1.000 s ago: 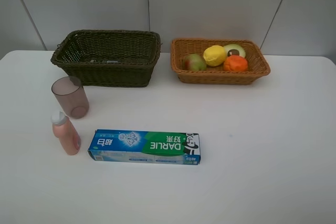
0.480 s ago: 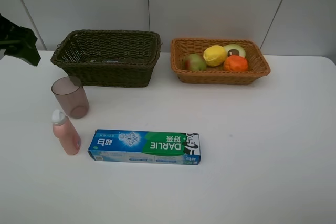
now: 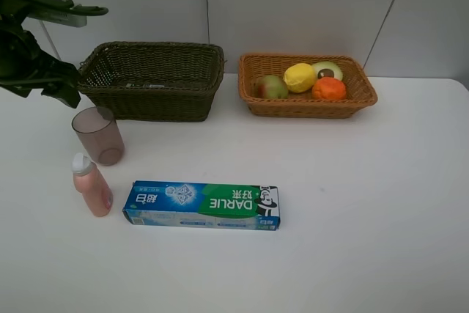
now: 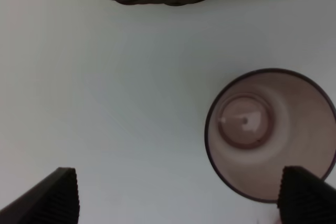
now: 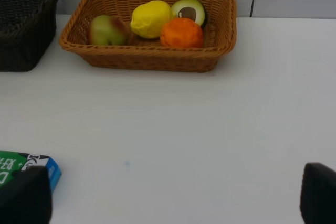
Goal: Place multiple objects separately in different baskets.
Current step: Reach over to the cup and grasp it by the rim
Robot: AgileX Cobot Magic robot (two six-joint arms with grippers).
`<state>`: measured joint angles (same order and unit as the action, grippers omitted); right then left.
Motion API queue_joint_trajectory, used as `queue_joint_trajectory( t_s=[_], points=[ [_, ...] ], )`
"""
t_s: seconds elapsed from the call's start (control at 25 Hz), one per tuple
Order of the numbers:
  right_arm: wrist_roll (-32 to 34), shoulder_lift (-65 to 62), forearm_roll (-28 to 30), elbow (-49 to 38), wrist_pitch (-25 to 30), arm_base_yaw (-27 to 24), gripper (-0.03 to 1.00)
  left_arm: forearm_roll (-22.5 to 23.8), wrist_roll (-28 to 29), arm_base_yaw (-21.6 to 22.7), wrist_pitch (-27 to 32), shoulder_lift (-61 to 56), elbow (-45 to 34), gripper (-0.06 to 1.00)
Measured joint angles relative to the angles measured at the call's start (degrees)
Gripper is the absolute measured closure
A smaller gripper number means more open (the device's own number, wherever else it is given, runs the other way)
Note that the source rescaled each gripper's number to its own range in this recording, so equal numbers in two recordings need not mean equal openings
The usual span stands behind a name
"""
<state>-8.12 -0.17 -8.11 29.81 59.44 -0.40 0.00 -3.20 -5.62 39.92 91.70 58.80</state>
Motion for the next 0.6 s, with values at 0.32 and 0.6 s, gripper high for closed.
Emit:
queue_joint_trajectory(
  t_s=[0.32, 0.6],
  points=[
    [0.0, 0.0, 0.0, 0.0, 0.0, 0.0, -0.03, -0.68, 0.0, -0.06, -1.59, 5.7, 0.05, -0.05],
    [0.0, 0.0, 0.0, 0.0, 0.0, 0.0, -0.03, -1.19, 0.0, -0.06, -5.42, 11.34, 0.05, -0.05]
  ],
)
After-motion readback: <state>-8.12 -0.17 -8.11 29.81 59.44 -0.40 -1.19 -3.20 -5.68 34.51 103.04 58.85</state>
